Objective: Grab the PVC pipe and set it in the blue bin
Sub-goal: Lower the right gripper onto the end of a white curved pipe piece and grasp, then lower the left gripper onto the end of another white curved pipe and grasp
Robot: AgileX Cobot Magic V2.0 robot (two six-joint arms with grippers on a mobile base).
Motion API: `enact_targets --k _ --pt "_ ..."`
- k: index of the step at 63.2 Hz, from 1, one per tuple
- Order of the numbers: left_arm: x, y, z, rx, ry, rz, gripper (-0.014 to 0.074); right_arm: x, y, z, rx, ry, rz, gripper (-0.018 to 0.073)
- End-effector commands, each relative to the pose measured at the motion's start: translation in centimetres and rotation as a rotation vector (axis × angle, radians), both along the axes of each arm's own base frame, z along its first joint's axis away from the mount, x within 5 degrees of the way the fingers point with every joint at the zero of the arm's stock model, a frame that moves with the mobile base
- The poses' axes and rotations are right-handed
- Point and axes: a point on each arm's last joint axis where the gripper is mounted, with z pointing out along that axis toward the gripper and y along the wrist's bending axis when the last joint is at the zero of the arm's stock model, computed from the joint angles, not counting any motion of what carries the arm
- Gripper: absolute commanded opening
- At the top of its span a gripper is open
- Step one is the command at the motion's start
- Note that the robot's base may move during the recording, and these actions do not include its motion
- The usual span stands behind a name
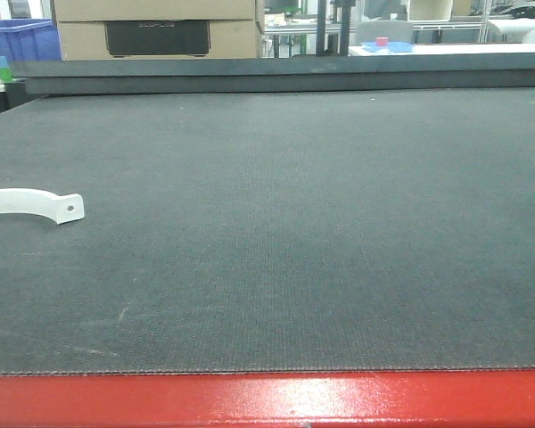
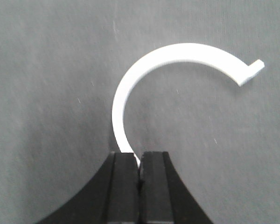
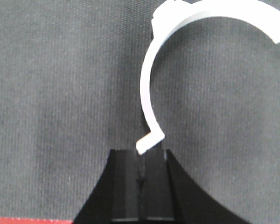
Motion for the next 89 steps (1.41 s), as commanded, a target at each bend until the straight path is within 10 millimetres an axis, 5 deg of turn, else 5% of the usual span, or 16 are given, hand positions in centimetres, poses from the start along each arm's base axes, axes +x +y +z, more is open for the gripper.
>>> enact_targets --k 1,13,24,29,46,79,89 --pt "-0.1 -0.1 0.1 -0.026 0.017 0.009 -0.0091 1.2 -0.3 0.6 -0.006 0.013 0.011 -0.0162" --pt "-0.2 -0.3 0.1 -0.054 0.02 0.013 -0.0091 4.7 -1.0 0.8 0.025 0.131 0.022 -0.0118" --pt "-0.2 -0.3 0.1 -0.061 0.024 0.014 -0.0091 7.8 -1.7 -0.5 0.052 0.213 0.006 0.0197" --pt "-0.2 -0.3 0.1 -0.063 0.029 0.015 -0.0091 8.4 -1.8 -1.7 0.057 0.235 0.002 0.0263" --pt "-0.2 -0.4 0.1 -0.068 0.029 0.015 -0.0091 9.7 -2.2 -3.9 0.078 0.24 -0.087 0.017" --pt "-0.2 -0.5 0.0 -0.086 0.029 0.018 -0.0091 9.7 -2.9 -5.1 0.108 0.292 -0.173 0.0169" --pt "-0.4 -0.5 -0.1 -0.088 0.054 0.02 -0.0091 9.7 -2.9 -5.1 0.108 0.292 -0.173 -0.0014"
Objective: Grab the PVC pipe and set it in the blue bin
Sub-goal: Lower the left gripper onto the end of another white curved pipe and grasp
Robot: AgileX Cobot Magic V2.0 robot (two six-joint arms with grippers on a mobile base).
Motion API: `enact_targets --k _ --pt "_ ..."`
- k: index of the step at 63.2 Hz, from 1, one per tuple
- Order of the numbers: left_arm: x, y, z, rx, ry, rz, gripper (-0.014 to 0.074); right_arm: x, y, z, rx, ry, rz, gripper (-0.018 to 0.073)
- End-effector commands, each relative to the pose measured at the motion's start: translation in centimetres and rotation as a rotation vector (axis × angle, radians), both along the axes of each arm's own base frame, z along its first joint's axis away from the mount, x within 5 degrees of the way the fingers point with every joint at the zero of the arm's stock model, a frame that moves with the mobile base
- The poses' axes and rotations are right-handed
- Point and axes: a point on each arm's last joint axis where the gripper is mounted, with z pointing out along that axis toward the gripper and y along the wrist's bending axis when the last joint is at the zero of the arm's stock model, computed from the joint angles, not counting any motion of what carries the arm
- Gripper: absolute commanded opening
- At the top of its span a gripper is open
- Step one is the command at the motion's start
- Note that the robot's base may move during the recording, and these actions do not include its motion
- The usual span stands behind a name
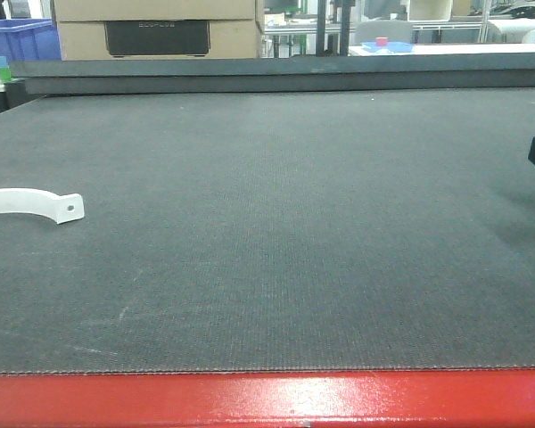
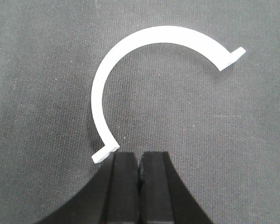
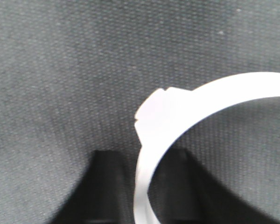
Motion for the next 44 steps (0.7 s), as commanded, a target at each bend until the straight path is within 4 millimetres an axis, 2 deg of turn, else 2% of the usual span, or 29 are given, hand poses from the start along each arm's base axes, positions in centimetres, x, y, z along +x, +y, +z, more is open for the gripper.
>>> enact_targets --k 1,5,11,16,22,37,44 --pt "-0.1 0.0 0.1 -0.01 0.01 0.004 -0.0091 -0.1 -0.3 -0.4 -0.002 0.02 -0.003 -0.0042" --pt "0.0 0.0 0.3 -0.01 0.016 0.004 -0.0091 0.0 -0.3 -0.4 -0.002 0.02 -0.003 -0.0173" --pt "0.3 0.1 1.2 0.0 0.049 0.007 -0.0091 0.1 -0.3 -0.1 0.0 0.025 0.001 -0.0162" --pt "1.3 0.3 1.9 0.029 0.084 0.008 -0.0091 0.2 -0.3 0.7 0.001 0.027 0.011 -0.0162" --pt "2.9 0.5 1.9 0.059 0.131 0.01 -0.0091 0.1 -0.2 1.8 -0.002 0.012 0.026 -0.0162" --pt "7.9 1.4 -1.3 0.134 0.256 0.004 -0.0091 -1.1 0.2 4.9 -0.026 -0.063 0.083 -0.0162" --pt "10.2 2.3 -3.2 0.131 0.305 0.015 -0.008 -1.3 0.2 5.3 -0.033 -0.078 0.109 -0.0162"
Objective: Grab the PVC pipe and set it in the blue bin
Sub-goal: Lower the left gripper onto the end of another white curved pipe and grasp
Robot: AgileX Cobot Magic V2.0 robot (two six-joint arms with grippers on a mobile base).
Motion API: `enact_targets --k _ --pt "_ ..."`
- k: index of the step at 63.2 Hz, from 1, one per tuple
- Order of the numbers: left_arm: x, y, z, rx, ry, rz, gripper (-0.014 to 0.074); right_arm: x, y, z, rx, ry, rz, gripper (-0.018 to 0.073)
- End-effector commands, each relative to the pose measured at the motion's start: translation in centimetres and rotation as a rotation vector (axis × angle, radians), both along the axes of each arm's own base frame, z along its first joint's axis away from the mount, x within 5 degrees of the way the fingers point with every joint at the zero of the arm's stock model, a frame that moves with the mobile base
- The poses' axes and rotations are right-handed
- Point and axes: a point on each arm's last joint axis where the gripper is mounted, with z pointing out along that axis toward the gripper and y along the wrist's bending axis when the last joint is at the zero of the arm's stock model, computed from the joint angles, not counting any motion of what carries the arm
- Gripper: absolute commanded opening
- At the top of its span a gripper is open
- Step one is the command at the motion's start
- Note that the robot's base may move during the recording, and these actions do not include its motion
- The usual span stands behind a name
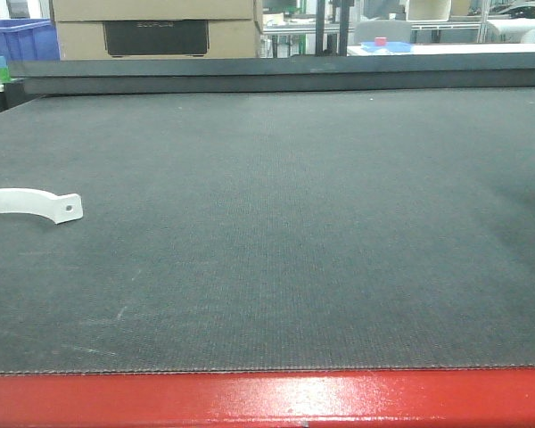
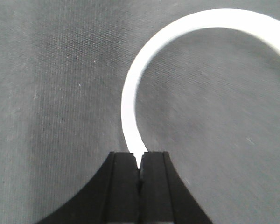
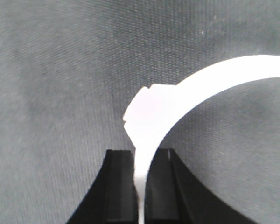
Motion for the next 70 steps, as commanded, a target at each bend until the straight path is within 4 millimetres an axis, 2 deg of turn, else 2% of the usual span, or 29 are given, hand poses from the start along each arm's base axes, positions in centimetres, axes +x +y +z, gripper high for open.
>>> enact_targets --k 1,7,19,23,41,70 --pt "1.6 0.9 -1.0 0.009 0.012 -0.004 -0.0075 -0.2 -0.1 0.7 -0.014 -0.018 0.027 -0.0162" --pt "2.6 1.4 -1.8 -0.009 0.024 -0.023 -0.0013 -0.2 0.0 0.6 -0.004 -0.021 0.022 -0.0162" --pt "4.0 2.4 -3.4 -0.056 0.004 -0.012 0.0226 0.0 0.1 0.6 0.002 -0.038 0.023 -0.0162" --pt "4.2 2.3 -3.6 -0.063 -0.003 -0.01 0.0265 0.0 0.1 0.6 0.0 -0.045 0.022 -0.0162" --pt "5.2 2.4 -6.0 -0.067 0.044 -0.017 0.0276 0.1 0.0 0.7 -0.003 -0.055 0.021 -0.0162" --pt "5.5 2.4 -6.4 -0.064 0.033 -0.032 0.027 0.3 0.0 0.7 -0.009 -0.074 0.019 -0.0162"
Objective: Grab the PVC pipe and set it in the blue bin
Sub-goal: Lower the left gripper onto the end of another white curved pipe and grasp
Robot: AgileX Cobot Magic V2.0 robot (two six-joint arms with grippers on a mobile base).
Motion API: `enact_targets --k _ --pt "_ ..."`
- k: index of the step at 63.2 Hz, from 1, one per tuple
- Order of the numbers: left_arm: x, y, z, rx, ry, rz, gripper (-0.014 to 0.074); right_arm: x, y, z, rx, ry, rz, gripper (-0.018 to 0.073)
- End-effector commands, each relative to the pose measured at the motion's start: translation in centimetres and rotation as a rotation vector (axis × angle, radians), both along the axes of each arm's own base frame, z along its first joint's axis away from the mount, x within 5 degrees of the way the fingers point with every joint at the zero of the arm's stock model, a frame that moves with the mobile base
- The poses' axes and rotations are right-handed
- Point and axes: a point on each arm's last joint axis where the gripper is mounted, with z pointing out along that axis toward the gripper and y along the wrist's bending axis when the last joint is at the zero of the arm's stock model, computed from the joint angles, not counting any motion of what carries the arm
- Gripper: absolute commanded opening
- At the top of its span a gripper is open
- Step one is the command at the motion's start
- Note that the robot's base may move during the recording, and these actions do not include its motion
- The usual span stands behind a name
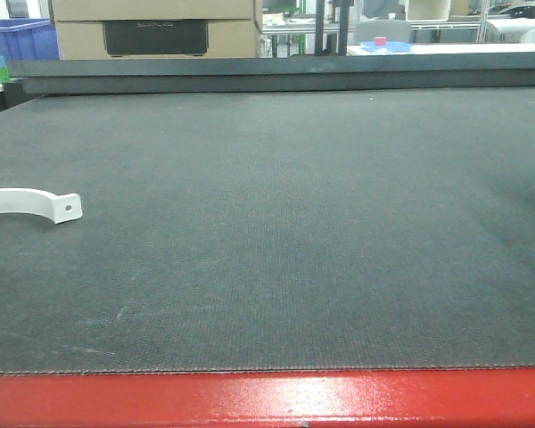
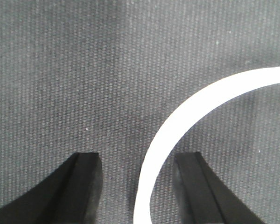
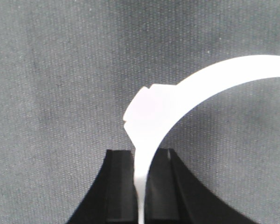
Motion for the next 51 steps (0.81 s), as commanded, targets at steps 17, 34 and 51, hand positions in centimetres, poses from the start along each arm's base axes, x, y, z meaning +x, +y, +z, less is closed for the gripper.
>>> enact_targets --k 17,34,51 --pt "0.2 0.0 -1.0 -0.014 0.045 0.005 0.0221 0.0 -0.1 0.4 -0.014 -0.027 0.004 -0.0162" --pt "-0.1 -0.1 -1.1 -0.034 0.075 0.016 0.0122 0.0 -0.1 0.4 -0.014 -0.027 0.004 -0.0162" --pt "0.0 -0.1 -1.6 -0.037 0.096 0.017 -0.0113 0.0 -0.1 0.4 -0.014 -0.027 0.004 -0.0162"
